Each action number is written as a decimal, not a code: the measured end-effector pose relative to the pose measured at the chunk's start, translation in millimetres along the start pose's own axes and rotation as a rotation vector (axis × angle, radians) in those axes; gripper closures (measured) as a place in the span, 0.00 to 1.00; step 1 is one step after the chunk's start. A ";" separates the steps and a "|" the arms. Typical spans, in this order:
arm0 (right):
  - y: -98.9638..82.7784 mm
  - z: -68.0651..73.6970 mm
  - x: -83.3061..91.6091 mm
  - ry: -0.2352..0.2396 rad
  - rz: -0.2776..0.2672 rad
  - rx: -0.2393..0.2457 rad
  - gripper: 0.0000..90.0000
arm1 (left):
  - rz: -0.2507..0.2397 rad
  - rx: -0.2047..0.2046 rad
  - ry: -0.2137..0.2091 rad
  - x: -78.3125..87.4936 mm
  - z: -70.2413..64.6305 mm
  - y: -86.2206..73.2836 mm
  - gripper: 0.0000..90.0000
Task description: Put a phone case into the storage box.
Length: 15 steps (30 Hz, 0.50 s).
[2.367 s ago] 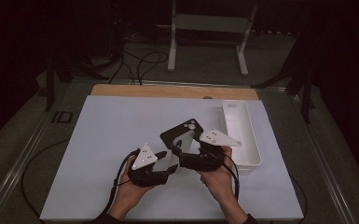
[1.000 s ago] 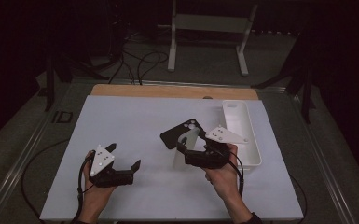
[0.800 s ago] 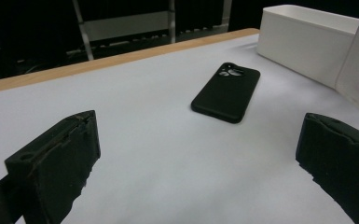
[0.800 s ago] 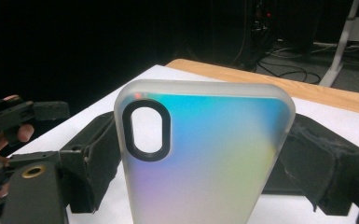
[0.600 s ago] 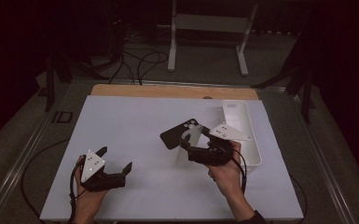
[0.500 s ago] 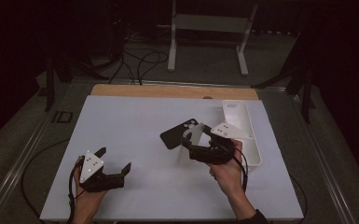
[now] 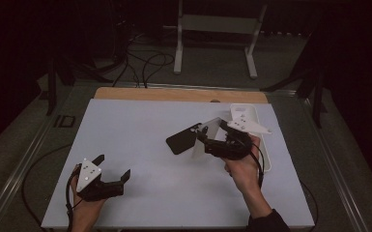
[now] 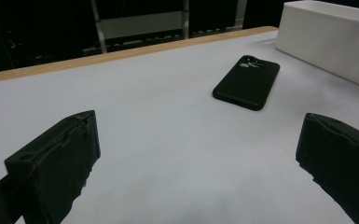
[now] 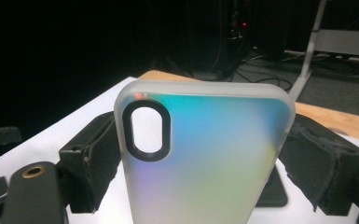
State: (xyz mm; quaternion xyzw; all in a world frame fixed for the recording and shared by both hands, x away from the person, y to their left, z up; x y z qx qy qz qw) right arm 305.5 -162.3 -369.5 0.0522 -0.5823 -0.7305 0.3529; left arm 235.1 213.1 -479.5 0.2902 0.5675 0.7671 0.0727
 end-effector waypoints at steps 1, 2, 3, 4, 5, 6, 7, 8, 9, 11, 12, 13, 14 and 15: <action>3.3 -1.7 0.0 -0.008 -0.004 0.004 0.18 | 0.000 0.001 0.001 0.0 0.0 -0.1 0.00; 5.2 -2.8 -0.1 -0.013 -0.006 0.005 0.18 | 0.002 0.000 0.003 0.0 0.0 -0.3 0.00; 7.0 -4.1 -0.4 -0.020 -0.008 0.011 0.18 | 0.002 -0.001 0.003 -0.2 -0.1 -0.4 0.00; 8.8 -5.3 -0.6 -0.026 -0.010 0.012 0.18 | 0.003 -0.002 0.003 -0.3 -0.2 -0.5 0.00; 10.6 -6.8 -0.8 -0.031 -0.011 0.014 0.18 | 0.004 -0.003 0.004 -0.3 -0.2 -0.6 0.00; 12.4 -8.2 -1.0 -0.038 -0.015 0.012 0.18 | 0.005 -0.002 0.005 -0.4 -0.1 -0.6 0.00; 14.1 -9.9 -0.9 -0.042 -0.016 0.014 0.18 | 0.005 -0.001 0.006 -0.4 -0.1 -0.7 0.00; 15.8 -11.4 -1.3 -0.049 -0.020 0.014 0.18 | 0.005 -0.001 0.006 -0.2 0.0 -0.8 0.00; 17.4 -12.8 -1.5 -0.053 -0.021 0.017 0.18 | 0.003 0.002 0.006 -0.2 0.2 -0.9 0.00; 20.5 -15.1 -1.9 -0.059 -0.022 0.021 0.18 | 0.003 0.006 0.005 -0.1 0.3 -0.9 0.00; 20.5 -15.1 -1.9 -0.059 -0.022 0.021 0.18 | 0.003 0.006 0.005 -0.1 0.3 -0.9 0.00; 22.1 -16.4 -2.1 -0.063 -0.024 0.022 0.18 | 0.002 0.006 0.007 0.0 0.2 -1.0 0.00; 25.7 -18.8 -2.6 -0.073 -0.029 0.022 0.18 | 0.002 0.006 0.008 0.0 0.3 -1.0 0.00; 27.3 -20.1 -2.7 -0.077 -0.029 0.024 0.18 | 0.003 0.005 0.009 -0.1 0.3 -1.0 0.00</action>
Point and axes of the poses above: each handheld gripper's, and its own axes: x roughly backward along the jaws, y roughly out of its top, z roughly to its left, the point moved 1 cm from there along -x, roughly forward along the jaws, and after that the axes turned 12 degrees about -x, right-handed, at the moved point
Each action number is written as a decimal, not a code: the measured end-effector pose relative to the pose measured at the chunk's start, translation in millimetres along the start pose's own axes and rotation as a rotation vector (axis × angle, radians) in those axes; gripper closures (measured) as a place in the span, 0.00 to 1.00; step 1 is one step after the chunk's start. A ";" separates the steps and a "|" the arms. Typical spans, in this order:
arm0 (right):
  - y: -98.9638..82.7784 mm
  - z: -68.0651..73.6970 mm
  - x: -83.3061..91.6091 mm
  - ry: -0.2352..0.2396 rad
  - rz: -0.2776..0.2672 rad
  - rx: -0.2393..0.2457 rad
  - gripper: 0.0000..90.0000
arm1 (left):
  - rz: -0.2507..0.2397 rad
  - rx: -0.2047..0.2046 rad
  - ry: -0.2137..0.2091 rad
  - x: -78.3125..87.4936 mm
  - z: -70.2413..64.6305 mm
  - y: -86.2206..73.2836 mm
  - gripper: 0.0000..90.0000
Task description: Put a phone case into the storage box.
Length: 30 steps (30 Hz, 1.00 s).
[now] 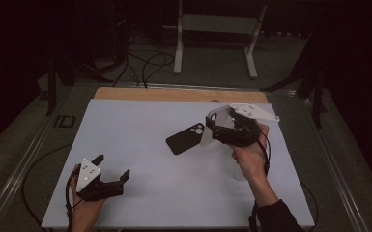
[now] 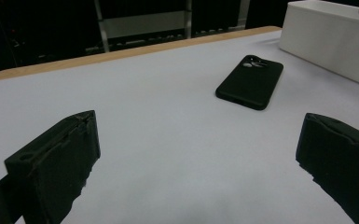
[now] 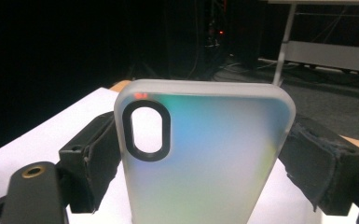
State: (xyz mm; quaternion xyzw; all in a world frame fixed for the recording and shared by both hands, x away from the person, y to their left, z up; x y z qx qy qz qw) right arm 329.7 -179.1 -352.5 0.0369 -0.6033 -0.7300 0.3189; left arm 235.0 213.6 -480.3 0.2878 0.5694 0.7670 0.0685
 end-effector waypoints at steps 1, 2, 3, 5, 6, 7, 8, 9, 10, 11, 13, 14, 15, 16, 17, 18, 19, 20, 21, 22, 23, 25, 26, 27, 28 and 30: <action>1.4 -1.7 -0.5 -0.005 -0.003 0.005 0.18 | -0.001 0.001 0.000 0.1 0.0 0.0 0.00; 2.7 -3.1 -0.9 -0.009 -0.003 0.002 0.18 | -0.002 0.002 0.001 0.3 0.0 0.0 0.00; 3.9 -4.6 -1.7 -0.014 -0.005 0.000 0.18 | -0.002 0.002 0.001 0.4 0.1 0.1 0.00; 5.3 -6.6 -2.3 -0.021 -0.006 0.003 0.18 | -0.002 0.002 0.001 0.4 0.1 0.1 0.00; 7.9 -10.9 -3.3 -0.023 -0.005 -0.008 0.18 | -0.004 0.005 0.002 0.3 0.4 -0.2 0.00; 7.9 -10.9 -3.3 -0.023 -0.005 -0.008 0.18 | -0.004 0.005 0.002 0.3 0.4 -0.2 0.00; 9.0 -12.8 -3.9 -0.022 -0.006 -0.012 0.18 | -0.001 0.003 0.002 0.2 0.4 -0.3 0.00; 9.0 -12.8 -3.9 -0.022 -0.006 -0.012 0.18 | -0.001 0.003 0.002 0.2 0.4 -0.3 0.00; 10.3 -15.2 -4.7 -0.030 -0.010 -0.017 0.18 | -0.001 0.003 0.003 0.2 0.4 -0.4 0.00; 11.7 -18.3 -5.5 -0.040 -0.008 -0.021 0.18 | -0.001 0.002 0.004 0.2 0.4 -0.4 0.00; 12.1 -19.7 -5.9 -0.043 -0.009 -0.022 0.18 | -0.001 0.002 0.004 0.2 0.4 -0.4 0.00; 12.1 -19.7 -5.9 -0.043 -0.009 -0.022 0.18 | -0.001 0.004 0.005 0.1 0.6 -0.6 0.00; 13.2 -23.9 -7.3 -0.052 -0.011 -0.021 0.18 | -0.001 0.003 0.006 0.2 0.6 -0.6 0.00; 13.6 -25.5 -7.8 -0.057 -0.012 -0.020 0.18 | -0.001 0.004 0.006 0.3 0.7 -0.7 0.00; 14.1 -27.0 -8.5 -0.062 -0.015 -0.023 0.18 | 0.000 0.003 0.007 0.3 0.7 -0.6 0.00; 14.5 -29.0 -9.0 -0.065 -0.015 -0.024 0.18 | 0.000 0.001 0.008 0.3 0.7 -0.7 0.00; 15.0 -30.7 -9.7 -0.073 -0.017 -0.027 0.18 | 0.001 0.000 0.008 0.2 0.5 -0.7 0.00; 15.5 -32.5 -10.3 -0.078 -0.017 -0.027 0.18 | 0.002 -0.001 0.007 0.1 0.4 -0.7 0.00; 16.0 -34.3 -10.7 -0.084 -0.018 -0.028 0.18 | 0.004 -0.002 0.007 0.1 0.3 -0.6 0.00; 16.4 -36.2 -11.1 -0.088 -0.017 -0.029 0.18 | 0.005 -0.002 0.007 -0.1 0.2 -0.6 0.00; 16.6 -38.1 -11.5 -0.092 -0.017 -0.030 0.18 | 0.005 -0.002 0.007 -0.1 0.2 -0.6 0.00; 17.2 -41.8 -12.5 -0.097 -0.013 -0.039 0.18 | 0.004 0.000 0.007 -0.2 0.2 -0.6 0.00; 17.4 -43.2 -12.8 -0.101 -0.013 -0.036 0.18 | 0.004 -0.001 0.008 -0.1 0.3 -0.5 0.00; 17.7 -44.8 -13.2 -0.106 -0.012 -0.036 0.18 | 0.003 0.000 0.008 -0.1 0.3 -0.5 0.00; 18.2 -46.1 -13.7 -0.110 -0.012 -0.040 0.18 | 0.003 0.000 0.008 0.0 0.3 -0.5 0.00; 19.2 -48.7 -14.4 -0.119 -0.014 -0.045 0.18 | 0.002 0.001 0.008 0.0 0.2 -0.5 0.00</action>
Point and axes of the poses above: each handheld gripper's, and its own axes: x roughly backward along the jaws, y roughly out of its top, z roughly to its left, the point moved 1 cm from there along -x, roughly forward along the jaws, and after that the axes turned 12 degrees about -x, right-handed, at the moved point
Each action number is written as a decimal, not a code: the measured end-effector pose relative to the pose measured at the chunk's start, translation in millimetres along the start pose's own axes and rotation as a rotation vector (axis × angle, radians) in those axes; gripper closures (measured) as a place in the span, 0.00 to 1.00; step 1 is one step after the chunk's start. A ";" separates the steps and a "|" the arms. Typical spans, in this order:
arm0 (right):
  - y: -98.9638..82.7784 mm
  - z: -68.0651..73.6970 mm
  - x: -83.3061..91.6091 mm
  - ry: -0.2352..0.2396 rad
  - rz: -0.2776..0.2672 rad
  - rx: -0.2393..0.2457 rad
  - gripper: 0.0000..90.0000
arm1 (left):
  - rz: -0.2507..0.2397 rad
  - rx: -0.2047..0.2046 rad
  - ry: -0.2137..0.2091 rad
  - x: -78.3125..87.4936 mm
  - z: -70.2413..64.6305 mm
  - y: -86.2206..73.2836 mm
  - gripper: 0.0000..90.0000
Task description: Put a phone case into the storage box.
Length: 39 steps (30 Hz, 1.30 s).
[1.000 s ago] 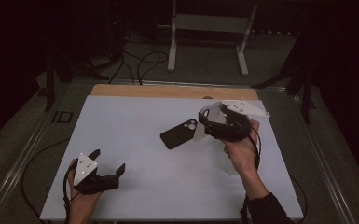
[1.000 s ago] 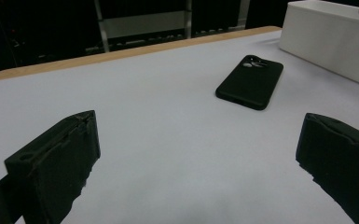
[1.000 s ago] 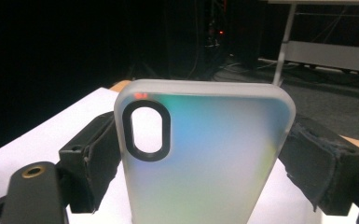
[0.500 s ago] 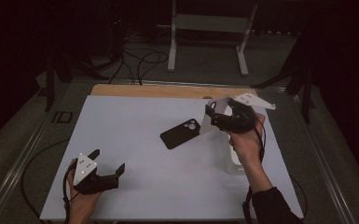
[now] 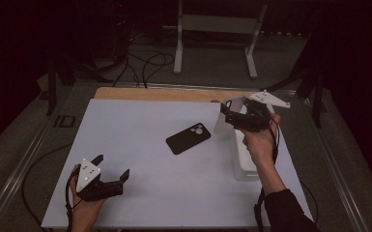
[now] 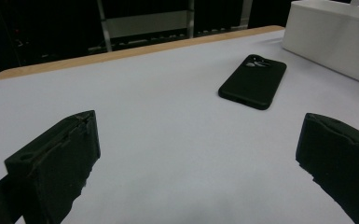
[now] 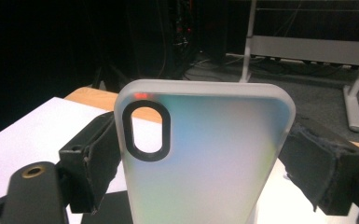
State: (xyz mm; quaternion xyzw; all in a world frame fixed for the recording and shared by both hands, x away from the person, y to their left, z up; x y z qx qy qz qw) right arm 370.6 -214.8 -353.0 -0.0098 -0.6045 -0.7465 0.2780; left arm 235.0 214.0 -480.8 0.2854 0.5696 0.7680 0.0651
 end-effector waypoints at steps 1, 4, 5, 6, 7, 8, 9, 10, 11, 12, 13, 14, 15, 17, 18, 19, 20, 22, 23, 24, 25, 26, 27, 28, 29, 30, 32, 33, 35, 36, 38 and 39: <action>0.6 -1.3 -0.5 -0.002 -0.001 0.002 0.18 | 0.001 0.000 0.000 -0.1 0.0 0.0 0.00; 2.6 -4.6 -1.8 -0.016 -0.003 0.000 0.18 | 0.000 0.000 0.001 -0.1 0.0 0.0 0.00; 3.5 -5.9 -2.4 -0.019 -0.005 -0.002 0.18 | 0.000 -0.001 0.000 0.1 0.0 0.0 0.00; 4.6 -7.9 -3.2 -0.026 -0.006 0.000 0.18 | 0.000 -0.001 0.000 0.1 -0.1 0.1 0.00; 5.3 -8.7 -3.6 -0.031 -0.006 -0.004 0.18 | -0.001 -0.001 0.001 0.1 0.0 0.0 0.00; 6.0 -10.3 -4.0 -0.035 -0.007 -0.004 0.18 | 0.000 0.000 0.001 0.0 -0.1 0.0 0.00; 6.6 -11.6 -4.5 -0.037 -0.007 -0.007 0.18 | 0.001 0.000 0.000 -0.2 -0.1 -0.2 0.00; 7.2 -12.6 -5.1 -0.043 -0.009 -0.009 0.18 | 0.002 -0.001 0.000 -0.3 -0.1 -0.3 0.00; 7.7 -13.7 -5.5 -0.046 -0.007 -0.008 0.18 | 0.004 -0.003 0.001 -0.4 -0.2 -0.3 0.00; 8.2 -14.8 -6.1 -0.049 -0.007 -0.006 0.18 | 0.004 -0.004 0.001 -0.4 -0.3 -0.3 0.00; 9.0 -15.7 -6.9 -0.054 -0.010 -0.006 0.18 | 0.005 -0.006 0.001 -0.4 -0.5 -0.2 0.00; 9.8 -16.7 -7.4 -0.059 -0.011 -0.006 0.18 | 0.005 -0.006 0.001 -0.4 -0.6 -0.1 0.00; 9.8 -16.7 -7.4 -0.059 -0.011 -0.006 0.18 | 0.005 -0.006 0.001 -0.4 -0.6 -0.1 0.00; 12.2 -20.5 -8.8 -0.073 -0.016 -0.009 0.18 | 0.002 -0.003 0.001 -0.2 -0.5 -0.1 0.00; 12.8 -22.0 -9.1 -0.081 -0.017 -0.008 0.18 | 0.002 -0.003 0.001 -0.2 -0.3 -0.1 0.00; 13.4 -23.6 -9.4 -0.085 -0.018 -0.008 0.18 | 0.002 -0.002 0.002 -0.3 -0.3 -0.2 0.00; 13.4 -23.6 -9.4 -0.085 -0.018 -0.008 0.18 | 0.002 -0.002 0.002 -0.3 -0.3 -0.2 0.00; 15.0 -28.4 -10.0 -0.101 -0.019 -0.017 0.18 | 0.002 -0.003 0.002 -0.3 -0.2 -0.2 0.00; 15.4 -29.5 -10.4 -0.103 -0.021 -0.021 0.18 | 0.000 -0.002 0.002 -0.3 -0.3 -0.2 0.00; 15.8 -31.0 -10.8 -0.108 -0.020 -0.024 0.18 | 0.000 -0.002 0.002 -0.3 -0.2 -0.1 0.00; 16.3 -32.3 -11.4 -0.112 -0.021 -0.025 0.18 | 0.001 -0.002 0.002 -0.4 -0.3 -0.1 0.00; 16.7 -33.4 -12.2 -0.117 -0.022 -0.028 0.18 | 0.000 -0.002 0.002 -0.4 -0.2 -0.2 0.00; 17.0 -34.4 -12.8 -0.118 -0.021 -0.029 0.18 | 0.000 -0.001 0.002 -0.4 -0.2 -0.3 0.00; 17.3 -35.4 -13.6 -0.122 -0.020 -0.028 0.18 | 0.001 -0.001 0.002 -0.5 -0.2 -0.4 0.00; 17.6 -36.2 -14.4 -0.126 -0.020 -0.029 0.18 | 0.002 -0.002 0.002 -0.5 -0.1 -0.4 0.00; 17.8 -37.2 -15.3 -0.129 -0.020 -0.029 0.18 | 0.001 -0.002 0.002 -0.6 -0.1 -0.5 0.00; 18.0 -39.1 -16.9 -0.138 -0.018 -0.028 0.18 | 0.004 -0.005 0.002 -0.6 -0.1 -0.5 0.00; 18.0 -39.9 -17.7 -0.142 -0.017 -0.029 0.18 | 0.004 -0.005 0.002 -0.6 -0.1 -0.4 0.00; 18.2 -41.6 -19.3 -0.152 -0.016 -0.031 0.18 | 0.003 -0.005 0.002 -0.8 -0.3 -0.4 0.00; 18.4 -42.5 -20.2 -0.156 -0.017 -0.032 0.18 | 0.004 -0.007 0.002 -0.8 -0.3 -0.4 0.00; 18.9 -45.0 -21.7 -0.166 -0.015 -0.033 0.18 | 0.005 -0.007 0.003 -0.9 -0.4 -0.5 0.00; 19.1 -46.4 -22.3 -0.171 -0.017 -0.035 0.18 | 0.005 -0.007 0.003 -0.9 -0.4 -0.5 0.00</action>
Point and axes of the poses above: each handheld gripper's, and its own axes: x roughly backward along the jaws, y roughly out of its top, z roughly to its left, the point moved 1 cm from there along -x, roughly forward along the jaws, and after that the axes turned 12 degrees about -x, right-handed, at the moved point
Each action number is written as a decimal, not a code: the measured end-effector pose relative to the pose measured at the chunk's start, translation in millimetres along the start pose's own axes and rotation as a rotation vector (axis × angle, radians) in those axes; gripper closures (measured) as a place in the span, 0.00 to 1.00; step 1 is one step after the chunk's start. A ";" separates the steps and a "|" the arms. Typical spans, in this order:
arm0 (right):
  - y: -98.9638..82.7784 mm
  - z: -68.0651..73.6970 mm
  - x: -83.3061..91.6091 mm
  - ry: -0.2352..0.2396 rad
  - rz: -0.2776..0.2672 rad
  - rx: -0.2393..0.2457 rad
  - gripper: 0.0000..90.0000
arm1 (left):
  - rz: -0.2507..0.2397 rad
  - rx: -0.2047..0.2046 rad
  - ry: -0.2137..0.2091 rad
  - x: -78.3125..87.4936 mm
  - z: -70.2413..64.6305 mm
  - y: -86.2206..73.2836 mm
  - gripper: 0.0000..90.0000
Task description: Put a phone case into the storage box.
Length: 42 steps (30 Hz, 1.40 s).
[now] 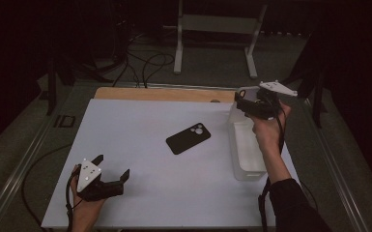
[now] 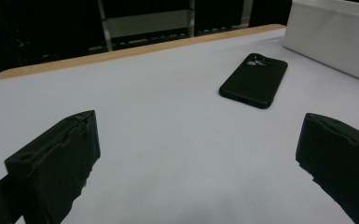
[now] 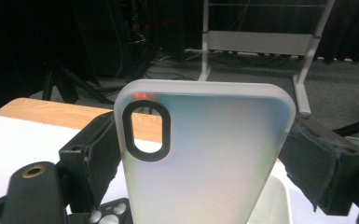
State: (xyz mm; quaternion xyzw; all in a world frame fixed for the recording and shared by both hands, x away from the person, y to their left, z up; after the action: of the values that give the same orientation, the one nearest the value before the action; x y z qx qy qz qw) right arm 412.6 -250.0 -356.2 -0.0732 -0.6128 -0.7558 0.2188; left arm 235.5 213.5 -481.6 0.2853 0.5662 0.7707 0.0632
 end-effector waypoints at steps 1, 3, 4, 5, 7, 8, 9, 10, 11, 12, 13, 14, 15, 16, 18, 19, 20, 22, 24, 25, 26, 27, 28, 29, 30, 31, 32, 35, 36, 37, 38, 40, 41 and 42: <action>0.2 -1.3 -1.0 -0.007 -0.001 -0.005 0.18 | 0.000 0.000 0.000 -0.2 0.1 0.0 0.00; 0.4 -4.1 -2.8 -0.015 0.000 -0.013 0.18 | 0.001 0.000 0.000 -0.3 -0.2 -0.1 0.00; 0.3 -5.3 -3.7 -0.020 -0.001 -0.016 0.18 | 0.000 0.000 0.000 -0.3 -0.4 -0.1 0.00; 0.3 -6.8 -4.5 -0.025 -0.001 -0.016 0.18 | 0.000 -0.001 0.000 -0.4 -0.5 0.0 0.00; 0.3 -8.8 -6.1 -0.036 -0.001 -0.024 0.18 | 0.000 -0.001 0.000 -0.4 -0.5 0.0 0.00; 0.3 -10.2 -6.7 -0.039 0.000 -0.021 0.18 | 0.000 -0.001 0.000 -0.4 -0.5 0.0 0.00; 0.3 -11.3 -7.7 -0.045 -0.002 -0.022 0.18 | 0.000 -0.001 0.000 -0.4 -0.5 0.0 0.00; 0.2 -12.3 -8.7 -0.049 -0.001 -0.025 0.18 | 0.000 0.000 0.000 -0.4 -0.5 0.0 0.00; 0.1 -13.6 -9.8 -0.055 -0.002 -0.025 0.18 | 0.000 0.000 0.000 -0.4 -0.5 0.0 0.00; -0.1 -15.1 -11.2 -0.063 -0.002 -0.029 0.18 | 0.000 -0.001 0.000 -0.4 -0.6 0.0 0.00; -0.4 -16.0 -12.1 -0.069 0.000 -0.029 0.18 | -0.001 -0.001 0.000 -0.2 -0.6 0.1 0.00; -0.8 -17.3 -13.9 -0.076 0.003 -0.024 0.18 | -0.001 -0.001 0.000 -0.1 -0.6 0.1 0.00; -1.0 -18.1 -14.9 -0.082 0.005 -0.022 0.18 | 0.000 -0.001 0.001 -0.1 -0.5 0.1 0.00; -1.2 -19.6 -16.4 -0.090 0.007 -0.021 0.18 | -0.001 -0.001 0.001 -0.2 -0.5 0.1 0.00; -1.6 -21.5 -19.1 -0.100 0.009 -0.016 0.18 | -0.001 -0.001 0.001 -0.4 -0.7 0.1 0.00; -2.1 -22.1 -20.7 -0.108 0.010 -0.015 0.18 | 0.000 -0.002 0.000 -0.4 -0.8 0.1 0.00; -2.7 -23.0 -22.6 -0.115 0.013 -0.011 0.18 | 0.000 -0.002 0.000 -0.4 -0.9 0.1 0.00; -4.5 -25.0 -26.5 -0.127 0.021 -0.012 0.18 | -0.001 0.000 0.001 -0.5 -1.0 0.2 0.00; -6.6 -26.5 -30.5 -0.139 0.030 -0.012 0.18 | -0.002 -0.001 0.001 -0.4 -1.1 0.4 0.00; -6.6 -26.5 -30.5 -0.139 0.030 -0.012 0.18 | -0.002 -0.001 0.001 -0.4 -1.1 0.4 0.00; -7.9 -27.1 -32.8 -0.143 0.035 -0.014 0.18 | -0.003 0.000 0.001 -0.3 -1.1 0.4 0.00; -9.1 -27.6 -35.4 -0.148 0.040 -0.015 0.18 | -0.003 0.000 0.001 -0.4 -1.1 0.4 0.00; -10.4 -27.9 -38.4 -0.149 0.046 -0.011 0.18 | -0.003 0.000 0.001 -0.6 -1.2 0.4 0.00; -11.2 -28.0 -40.2 -0.153 0.048 -0.009 0.18 | -0.003 0.000 0.000 -0.6 -1.2 0.5 0.00; -11.2 -28.0 -40.2 -0.153 0.048 -0.009 0.18 | -0.003 0.000 0.000 -0.6 -1.2 0.5 0.00; -11.7 -28.1 -41.5 -0.155 0.052 -0.008 0.18 | -0.003 0.000 0.000 -0.6 -1.2 0.5 0.00; -11.7 -28.1 -41.5 -0.155 0.052 -0.008 0.18 | -0.003 0.000 0.000 -0.6 -1.2 0.5 0.00; -16.4 -28.6 -50.8 -0.166 0.071 -0.010 0.18 | -0.006 0.001 0.001 0.3 -0.9 0.8 0.00; -16.4 -28.6 -50.8 -0.166 0.071 -0.010 0.18 | -0.006 0.001 0.001 0.3 -0.9 0.8 0.00; -17.2 -28.5 -52.6 -0.167 0.077 -0.007 0.18 | -0.007 0.002 0.002 0.8 -0.6 0.8 0.00; -18.9 -28.6 -56.9 -0.171 0.090 0.001 0.18 | -0.007 0.002 0.001 0.8 -0.5 0.7 0.00; -20.4 -29.5 -60.3 -0.181 0.096 0.001 0.18 | -0.007 0.003 0.000 0.6 -0.6 0.6 0.00; -21.2 -30.0 -62.0 -0.182 0.100 0.001 0.18 | -0.007 0.003 0.000 0.6 -0.6 0.7 0.00; -22.1 -30.1 -63.7 -0.186 0.104 0.002 0.18 | -0.008 0.003 0.000 0.7 -0.6 0.8 0.00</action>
State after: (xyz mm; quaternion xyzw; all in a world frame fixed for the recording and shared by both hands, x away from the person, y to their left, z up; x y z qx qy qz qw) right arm 465.0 -260.2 -407.2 -0.1747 -0.6266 -0.7327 0.1999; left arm 234.7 213.0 -480.7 0.2830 0.5686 0.7696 0.0659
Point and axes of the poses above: each handheld gripper's, and its own axes: x roughly backward along the jaws, y roughly out of its top, z roughly to its left, the point moved 1 cm from there along -x, roughly forward along the jaws, and after that the axes turned 12 degrees about -x, right-handed, at the moved point
